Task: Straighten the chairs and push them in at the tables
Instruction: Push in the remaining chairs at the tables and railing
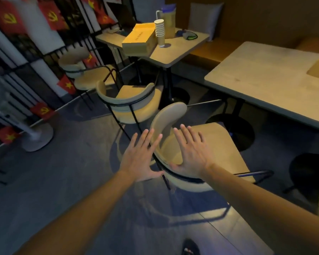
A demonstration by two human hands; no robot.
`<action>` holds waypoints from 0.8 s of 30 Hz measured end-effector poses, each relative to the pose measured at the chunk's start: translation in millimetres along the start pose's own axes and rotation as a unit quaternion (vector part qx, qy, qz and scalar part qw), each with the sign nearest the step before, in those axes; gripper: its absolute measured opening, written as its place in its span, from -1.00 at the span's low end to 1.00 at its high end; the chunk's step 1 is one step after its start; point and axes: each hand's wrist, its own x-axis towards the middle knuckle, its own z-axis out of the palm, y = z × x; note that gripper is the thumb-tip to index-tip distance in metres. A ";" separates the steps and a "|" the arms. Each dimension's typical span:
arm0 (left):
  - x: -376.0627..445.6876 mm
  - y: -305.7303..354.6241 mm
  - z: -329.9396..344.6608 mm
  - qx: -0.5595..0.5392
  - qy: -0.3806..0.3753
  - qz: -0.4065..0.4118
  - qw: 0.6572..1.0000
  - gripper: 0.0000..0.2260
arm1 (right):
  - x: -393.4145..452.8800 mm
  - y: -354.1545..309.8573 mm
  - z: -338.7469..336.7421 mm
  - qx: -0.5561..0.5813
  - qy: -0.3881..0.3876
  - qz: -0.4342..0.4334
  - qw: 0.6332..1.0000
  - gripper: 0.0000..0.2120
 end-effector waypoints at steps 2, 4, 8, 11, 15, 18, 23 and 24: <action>24.4 -18.3 15.6 -0.012 -0.006 0.014 1.000 0.07 | 20.1 -0.3 20.5 0.005 -0.020 0.014 1.000 0.06; 47.9 -36.6 30.5 -0.019 -0.015 0.035 0.999 0.08 | 36.2 -2.0 40.6 0.008 -0.040 0.032 0.999 0.06; 90.5 -67.0 61.6 -0.027 -0.025 0.108 0.993 0.08 | 60.5 -9.1 76.9 0.011 -0.080 0.076 0.994 0.04; 116.5 -86.1 89.8 -0.033 -0.033 0.176 0.983 0.08 | 74.6 -17.8 101.3 0.013 -0.106 0.123 0.987 0.05; 142.4 -104.5 126.9 -0.042 -0.054 0.269 0.961 0.07 | 87.1 -37.0 127.1 0.019 -0.148 0.202 0.968 0.07; 155.1 -116.1 143.8 -0.031 -0.076 0.329 0.941 0.08 | 93.4 -56.4 142.6 0.021 -0.163 0.259 0.952 0.08; 180.2 -126.5 160.0 0.010 -0.094 0.405 0.910 0.12 | 95.4 -74.2 168.0 0.030 -0.200 0.312 0.928 0.07; 186.9 -127.1 162.0 0.019 -0.096 0.420 0.902 0.13 | 95.5 -75.2 171.3 0.031 -0.203 0.320 0.925 0.06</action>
